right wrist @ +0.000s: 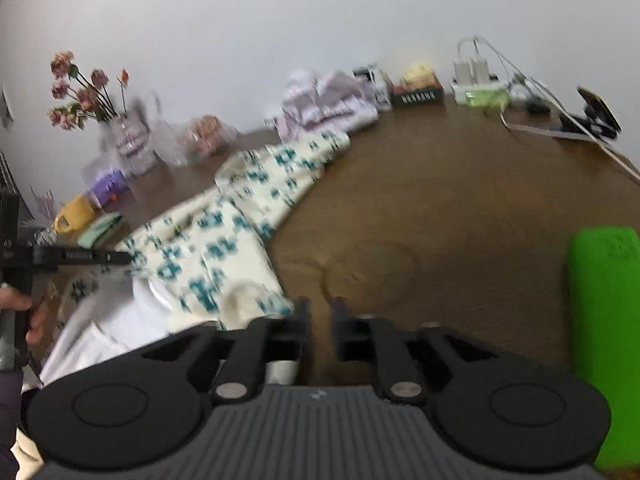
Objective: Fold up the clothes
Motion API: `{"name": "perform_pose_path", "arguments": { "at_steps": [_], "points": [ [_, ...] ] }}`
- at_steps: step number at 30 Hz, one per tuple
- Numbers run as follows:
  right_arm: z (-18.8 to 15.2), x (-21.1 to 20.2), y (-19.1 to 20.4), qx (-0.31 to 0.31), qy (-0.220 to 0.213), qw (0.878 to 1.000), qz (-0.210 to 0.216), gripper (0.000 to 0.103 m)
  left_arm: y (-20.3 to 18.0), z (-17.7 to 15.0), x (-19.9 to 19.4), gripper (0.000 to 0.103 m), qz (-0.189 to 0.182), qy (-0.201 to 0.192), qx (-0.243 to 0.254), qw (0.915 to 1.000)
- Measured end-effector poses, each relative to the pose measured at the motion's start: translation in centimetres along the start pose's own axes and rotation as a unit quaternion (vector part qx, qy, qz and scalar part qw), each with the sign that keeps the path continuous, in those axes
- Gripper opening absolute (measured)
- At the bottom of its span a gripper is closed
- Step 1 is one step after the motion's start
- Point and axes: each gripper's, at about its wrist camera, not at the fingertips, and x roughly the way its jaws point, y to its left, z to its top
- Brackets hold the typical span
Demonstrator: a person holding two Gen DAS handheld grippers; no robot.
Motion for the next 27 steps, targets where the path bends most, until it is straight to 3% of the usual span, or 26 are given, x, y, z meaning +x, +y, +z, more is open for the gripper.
{"name": "perform_pose_path", "arguments": {
  "at_steps": [1,4,8,12,15,19,22,25,27],
  "points": [
    [0.6,0.4,0.4,-0.008,-0.008,1.000,0.004,0.081,-0.4,-0.1,-0.9,0.058,-0.006,-0.002,0.003,1.0000],
    [2.7,2.9,2.1,-0.036,-0.017,0.999,0.013,0.081,-2.1,-1.4,-2.8,0.066,-0.007,-0.002,0.002,1.0000],
    [4.8,6.7,3.2,-0.048,-0.013,0.999,-0.007,0.081,-4.4,-4.9,-4.5,0.067,0.019,0.011,0.011,0.9997],
    [6.3,10.2,2.7,-0.009,0.005,1.000,0.011,0.079,-5.0,-7.9,-5.9,0.067,0.020,0.025,0.006,0.9995],
    [6.5,13.4,4.0,-0.030,0.027,0.999,0.024,0.078,-5.8,-8.5,-6.1,0.067,0.006,0.029,0.015,0.9994],
    [6.1,16.6,6.4,-0.055,0.065,0.995,0.047,0.060,-6.7,-8.7,-5.7,0.065,-0.007,0.032,0.047,0.9984],
    [5.7,16.4,7.4,-0.096,0.066,0.993,0.014,0.013,-6.0,-8.7,-5.7,0.034,-0.016,0.031,0.054,0.9979],
    [5.3,14.9,5.8,-0.074,0.063,0.995,-0.004,0.006,-3.5,-8.3,-5.0,0.020,-0.028,0.022,0.045,0.9983],
    [4.5,13.5,4.3,-0.043,0.059,0.997,-0.011,0.004,-1.9,-7.6,-4.2,0.017,-0.009,0.019,0.035,0.9992]
  ]
}}
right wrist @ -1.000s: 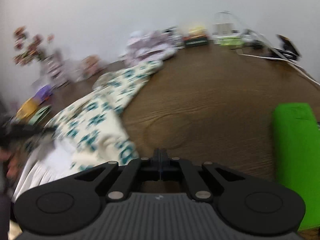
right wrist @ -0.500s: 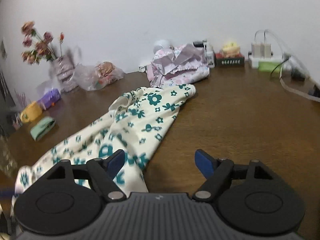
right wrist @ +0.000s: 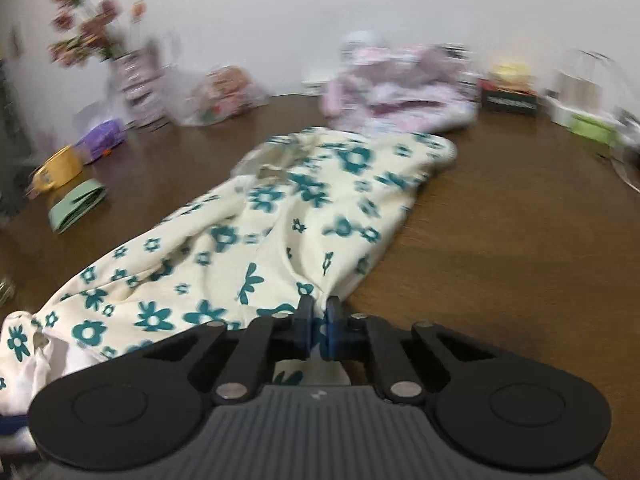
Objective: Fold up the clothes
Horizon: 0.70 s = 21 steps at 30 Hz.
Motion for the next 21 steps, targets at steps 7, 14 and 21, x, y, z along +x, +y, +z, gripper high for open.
{"name": "perform_pose_path", "arguments": {
  "at_steps": [7,14,21],
  "points": [
    [-7.2,-7.8,-0.3,0.053,-0.001,0.998,0.031,0.004,4.4,3.9,4.7,0.021,0.094,-0.011,0.019,0.9953],
    [-8.2,-12.3,2.7,-0.004,-0.027,0.995,0.098,0.047,3.9,6.7,1.3,0.063,0.056,-0.062,-0.009,0.9964],
    [-6.3,-12.3,-1.9,-0.021,-0.068,0.997,-0.015,0.053,0.3,2.0,-2.8,0.079,-0.134,-0.050,0.013,0.9897]
  ]
}}
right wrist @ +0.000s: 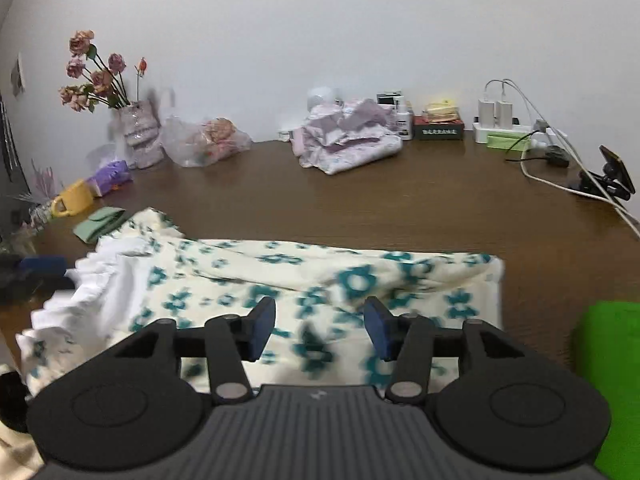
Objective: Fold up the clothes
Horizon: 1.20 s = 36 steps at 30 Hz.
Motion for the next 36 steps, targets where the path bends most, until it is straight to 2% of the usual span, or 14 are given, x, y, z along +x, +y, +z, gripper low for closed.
{"name": "perform_pose_path", "arguments": {
  "at_steps": [7,9,10,11,15,18,20,21,23,26,27,30,31,36],
  "points": [
    [-2.2,0.7,-0.4,-0.036,0.025,0.999,-0.016,0.056,-2.6,-4.0,0.6,0.075,-0.017,0.045,0.082,0.9955],
    [-2.6,0.5,-0.3,-0.047,0.026,0.998,-0.021,0.047,-2.6,-4.2,0.7,0.045,-0.017,0.052,0.106,0.9928],
    [-2.7,-0.1,-0.3,-0.052,0.026,0.998,-0.023,0.019,-2.4,-4.1,0.7,0.025,-0.025,0.050,0.119,0.9913],
    [-2.9,-0.7,-0.3,-0.057,0.025,0.998,-0.025,0.003,-2.1,-3.9,0.5,0.014,-0.030,0.049,0.129,0.9899],
    [-3.2,-3.7,-0.9,-0.098,0.044,0.994,0.034,0.002,-0.6,-3.4,-1.4,0.015,-0.013,0.048,0.160,0.9859],
    [-3.9,-6.1,-0.8,-0.146,0.079,0.983,0.083,0.002,0.5,-3.6,-2.7,0.037,-0.001,0.044,0.170,0.9845],
    [-4.1,-7.2,-0.8,-0.153,0.081,0.979,0.103,0.011,1.1,-4.1,-3.4,0.059,0.004,0.038,0.167,0.9852],
    [-4.1,-7.7,-0.8,-0.150,0.072,0.980,0.111,0.017,1.4,-4.4,-3.5,0.061,0.004,0.032,0.162,0.9863],
    [-3.7,-7.9,-1.1,-0.134,0.046,0.984,0.104,0.047,1.9,-5.1,-3.6,0.065,0.001,0.019,0.148,0.9888],
    [-3.3,-6.9,-1.4,-0.126,0.033,0.989,0.076,0.053,2.4,-5.6,-3.0,0.065,-0.002,0.019,0.136,0.9905],
    [-3.4,-6.1,-1.5,-0.129,0.041,0.989,0.062,0.053,2.4,-5.6,-2.9,0.064,-0.005,0.021,0.139,0.9901],
    [-3.6,-4.3,-1.6,-0.135,0.060,0.988,0.047,0.040,2.5,-5.2,-2.6,0.014,-0.027,0.022,0.163,0.9859],
    [-3.7,-3.9,-1.6,-0.137,0.064,0.987,0.047,0.009,2.7,-4.6,-2.5,0.011,-0.032,0.022,0.179,0.9831],
    [-1.2,-7.0,-2.8,-0.093,-0.054,0.994,0.018,0.004,2.9,-1.0,-4.9,0.006,0.010,-0.049,0.228,0.9725]
  ]
}}
